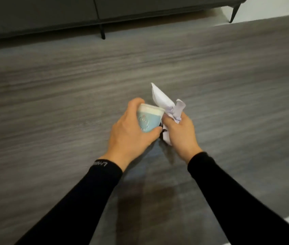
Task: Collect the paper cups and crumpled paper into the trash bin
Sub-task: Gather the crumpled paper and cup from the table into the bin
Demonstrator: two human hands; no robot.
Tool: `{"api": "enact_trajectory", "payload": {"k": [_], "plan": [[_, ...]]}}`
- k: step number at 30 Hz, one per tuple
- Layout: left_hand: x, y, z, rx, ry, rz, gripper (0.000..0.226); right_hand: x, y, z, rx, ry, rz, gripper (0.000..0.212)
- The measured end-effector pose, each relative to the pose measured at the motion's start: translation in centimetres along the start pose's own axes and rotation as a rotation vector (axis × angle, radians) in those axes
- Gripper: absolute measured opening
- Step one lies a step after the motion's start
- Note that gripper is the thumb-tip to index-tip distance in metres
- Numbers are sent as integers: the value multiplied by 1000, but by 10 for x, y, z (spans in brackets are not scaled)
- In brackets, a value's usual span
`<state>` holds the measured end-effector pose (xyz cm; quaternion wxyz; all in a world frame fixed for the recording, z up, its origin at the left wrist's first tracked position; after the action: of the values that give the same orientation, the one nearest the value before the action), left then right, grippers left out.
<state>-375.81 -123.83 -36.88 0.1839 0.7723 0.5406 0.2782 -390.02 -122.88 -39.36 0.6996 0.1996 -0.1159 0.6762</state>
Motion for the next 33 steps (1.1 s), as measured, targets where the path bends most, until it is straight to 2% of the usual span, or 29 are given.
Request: {"api": "enact_trajectory", "payload": {"k": [2, 5, 7, 9, 13, 14, 17, 21, 23, 24, 26, 28, 31, 33], "plan": [[23, -7, -1, 25, 8, 18, 59, 29, 7, -11, -75, -9, -12, 32], [64, -21, -7, 53, 46, 65, 54, 80, 24, -23, -116, -44, -33, 31], [93, -33, -18, 59, 8, 118, 51, 117, 35, -30, -136, -72, -43, 35], [126, -45, -34, 46, -52, 174, 57, 156, 43, -39, -140, -102, -49, 37], [198, -65, -54, -16, -93, 282, 87, 238, 56, -60, -64, -165, -63, 46], [217, -69, -54, -51, -98, 290, 89, 256, 55, -67, -42, -176, -48, 48], [275, -85, -47, -120, -95, 285, 86, 306, 45, -94, -54, -220, 5, 35], [345, -123, -23, -126, 33, 365, 79, 363, 31, -144, -26, -335, 79, 29], [374, -147, -1, -195, 140, 439, 76, 387, 23, -176, 33, -472, 147, 39], [385, -160, 10, -235, 183, 461, 75, 396, 20, -195, 47, -553, 175, 39], [400, -184, 33, -284, 266, 477, 77, 407, 18, -229, 51, -690, 177, 22], [409, -206, 57, -329, 339, 503, 79, 408, 16, -258, 47, -784, 151, 25], [409, -236, 90, -371, 400, 533, 79, 397, 13, -297, 41, -791, 111, 40], [405, -252, 107, -305, 402, 525, 90, 387, 11, -315, 20, -771, 95, 43]]}}
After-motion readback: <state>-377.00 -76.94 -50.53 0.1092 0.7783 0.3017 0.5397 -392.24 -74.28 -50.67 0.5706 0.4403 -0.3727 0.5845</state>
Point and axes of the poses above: each hand's wrist, its own x-axis away from the middle knuckle, its own y-axis out of the back of the hand, z = x × y, the point moved 5 cm from there along -x, towards the middle knuckle, and after that the axes turned 14 degrees about z, right-handed, at the moved point
